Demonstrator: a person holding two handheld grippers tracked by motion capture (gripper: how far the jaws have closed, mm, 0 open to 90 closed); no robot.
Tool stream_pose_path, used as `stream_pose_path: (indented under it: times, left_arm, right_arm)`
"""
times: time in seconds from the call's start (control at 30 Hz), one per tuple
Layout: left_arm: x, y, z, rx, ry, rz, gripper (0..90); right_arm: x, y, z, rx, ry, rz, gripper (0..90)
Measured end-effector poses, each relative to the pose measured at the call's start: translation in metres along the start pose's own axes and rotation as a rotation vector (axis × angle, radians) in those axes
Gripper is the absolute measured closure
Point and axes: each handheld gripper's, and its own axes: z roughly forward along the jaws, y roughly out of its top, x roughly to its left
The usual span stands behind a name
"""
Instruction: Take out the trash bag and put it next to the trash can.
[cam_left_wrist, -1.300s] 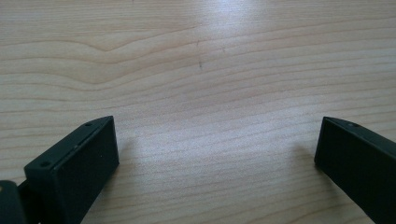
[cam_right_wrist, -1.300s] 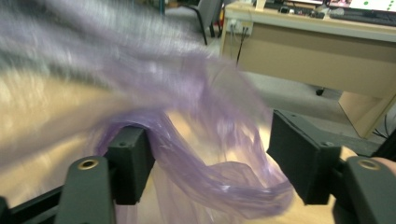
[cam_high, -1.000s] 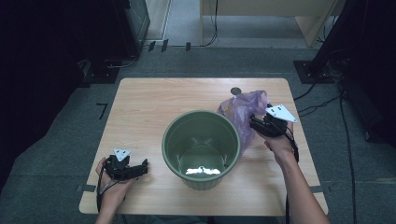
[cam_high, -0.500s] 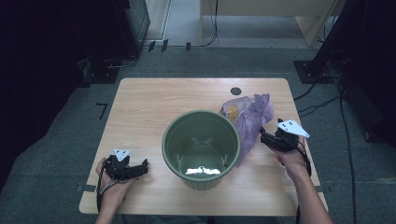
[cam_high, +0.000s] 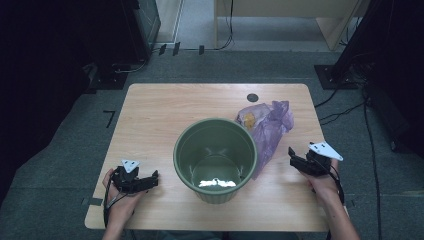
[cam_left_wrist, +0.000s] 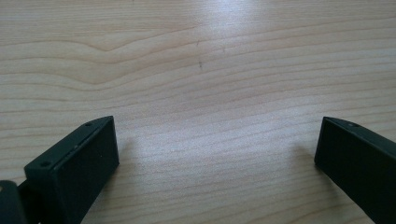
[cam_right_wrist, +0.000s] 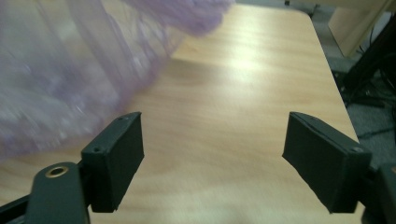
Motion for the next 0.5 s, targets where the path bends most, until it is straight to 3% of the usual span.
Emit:
stream_pose_path:
  times: [0.5]
  left_arm:
    - [0.000,0.000,0.000,0.000,0.000,0.000,0.0]
  right_arm:
    - [-0.018,-0.030,-0.016,0.113,0.034,0.059,0.0]
